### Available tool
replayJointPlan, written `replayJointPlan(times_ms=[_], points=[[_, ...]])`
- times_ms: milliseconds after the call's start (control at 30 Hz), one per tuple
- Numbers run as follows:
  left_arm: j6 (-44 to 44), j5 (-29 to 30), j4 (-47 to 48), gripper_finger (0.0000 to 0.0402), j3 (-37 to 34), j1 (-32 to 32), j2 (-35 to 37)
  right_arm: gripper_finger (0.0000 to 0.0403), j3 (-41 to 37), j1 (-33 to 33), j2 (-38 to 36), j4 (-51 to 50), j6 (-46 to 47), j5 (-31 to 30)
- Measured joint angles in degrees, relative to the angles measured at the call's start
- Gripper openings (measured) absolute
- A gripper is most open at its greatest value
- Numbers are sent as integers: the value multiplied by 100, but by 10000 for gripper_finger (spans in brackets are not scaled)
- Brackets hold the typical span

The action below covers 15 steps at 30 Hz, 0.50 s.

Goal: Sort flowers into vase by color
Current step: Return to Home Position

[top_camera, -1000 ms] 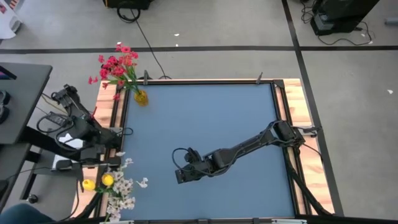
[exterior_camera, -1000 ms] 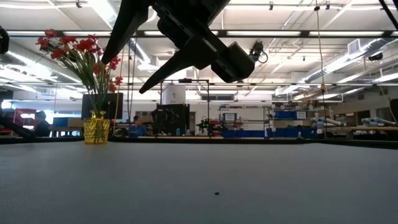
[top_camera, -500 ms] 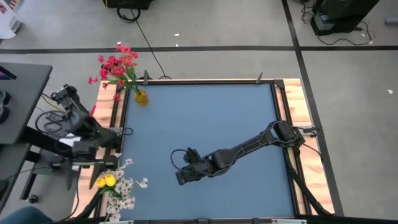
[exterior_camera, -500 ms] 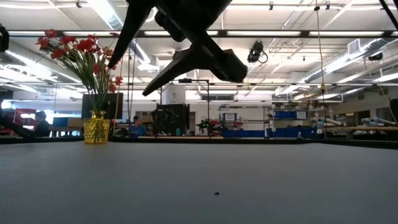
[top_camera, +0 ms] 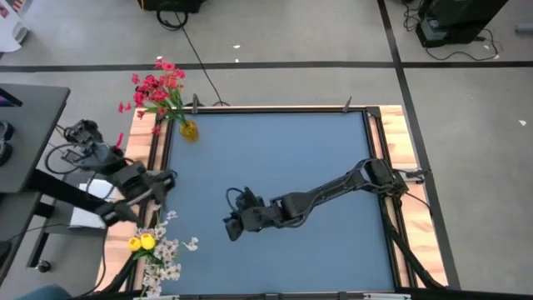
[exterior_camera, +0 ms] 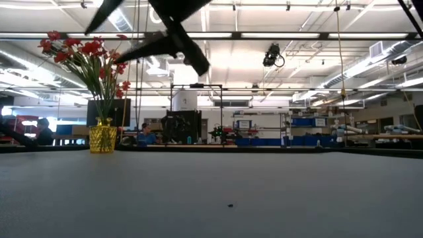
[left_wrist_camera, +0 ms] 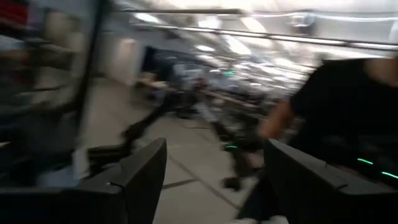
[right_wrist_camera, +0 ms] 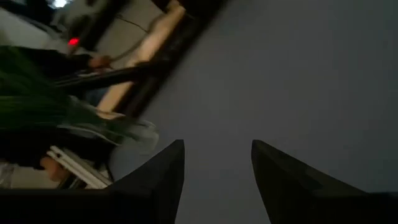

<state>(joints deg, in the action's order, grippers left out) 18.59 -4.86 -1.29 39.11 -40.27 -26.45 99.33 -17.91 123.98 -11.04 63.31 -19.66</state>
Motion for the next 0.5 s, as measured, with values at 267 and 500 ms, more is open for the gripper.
replayJointPlan(times_ms=[267, 500], points=[[21, 970, 239, 212, 0, 615, -56, 157, 2, 218, 0, 901, -1788, 109], [-123, 896, 242, 135, 0, 1782, -56, 60, 0, 402, -401, 767, -2806, -102]])
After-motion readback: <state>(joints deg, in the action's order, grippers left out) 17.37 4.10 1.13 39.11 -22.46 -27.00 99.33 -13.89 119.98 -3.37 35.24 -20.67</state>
